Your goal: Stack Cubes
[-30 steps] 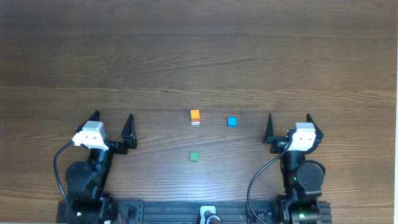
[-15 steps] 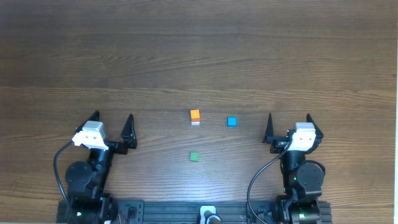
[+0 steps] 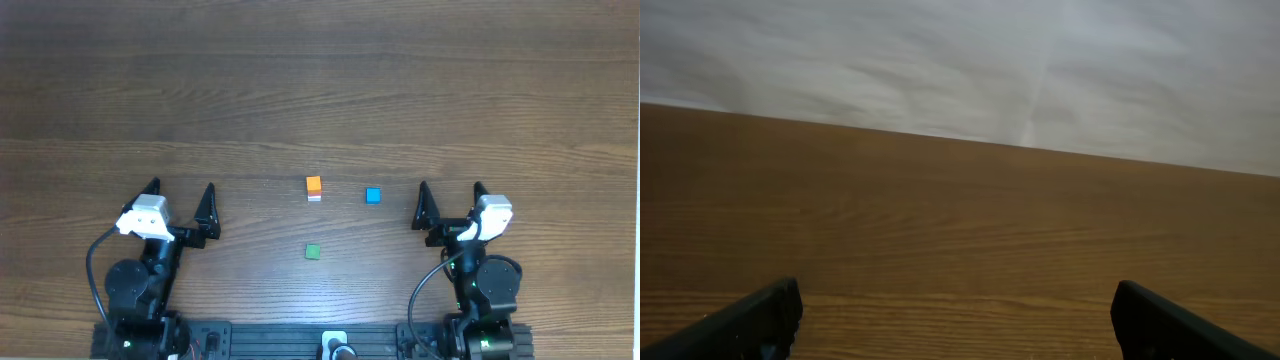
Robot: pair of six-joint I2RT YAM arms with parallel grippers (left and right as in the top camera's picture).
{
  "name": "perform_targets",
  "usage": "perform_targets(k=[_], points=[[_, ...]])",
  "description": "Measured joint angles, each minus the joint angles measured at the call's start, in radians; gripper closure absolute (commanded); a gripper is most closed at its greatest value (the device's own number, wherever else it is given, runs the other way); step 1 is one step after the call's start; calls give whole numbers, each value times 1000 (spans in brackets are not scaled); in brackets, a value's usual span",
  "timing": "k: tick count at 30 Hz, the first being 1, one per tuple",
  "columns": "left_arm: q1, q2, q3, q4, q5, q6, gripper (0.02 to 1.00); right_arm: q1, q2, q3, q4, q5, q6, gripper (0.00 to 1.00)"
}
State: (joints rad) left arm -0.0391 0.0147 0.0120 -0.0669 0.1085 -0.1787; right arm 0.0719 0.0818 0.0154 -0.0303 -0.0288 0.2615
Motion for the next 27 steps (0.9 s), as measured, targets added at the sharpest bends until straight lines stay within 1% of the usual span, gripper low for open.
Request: perform_targets(k=[3,5,8,13,17,21,25,26,27], points=[[0,0,0,0,0,0,18,0,83,69,-76,-23,71,7],[0,0,0,0,0,0,20,0,137,146,-148,-31,88,7],[0,0,0,0,0,0,23,0,243,316,-285,-43,98,9],[0,-1,0,0,0,0,20,0,439,612,-576,-45,101,7],[0,-1,0,0,0,0,20,12,588,790,-794,-45,114,9],[0,-1,0,0,0,0,18,81,728,927,-976,-41,139,7],[0,-2,0,0,0,0,18,225,849,1006,-1088,-6,196,7],[0,-2,0,0,0,0,20,284,881,1017,-1108,16,227,7],[0,-2,0,0,0,0,20,322,898,1021,-1115,21,246,9]])
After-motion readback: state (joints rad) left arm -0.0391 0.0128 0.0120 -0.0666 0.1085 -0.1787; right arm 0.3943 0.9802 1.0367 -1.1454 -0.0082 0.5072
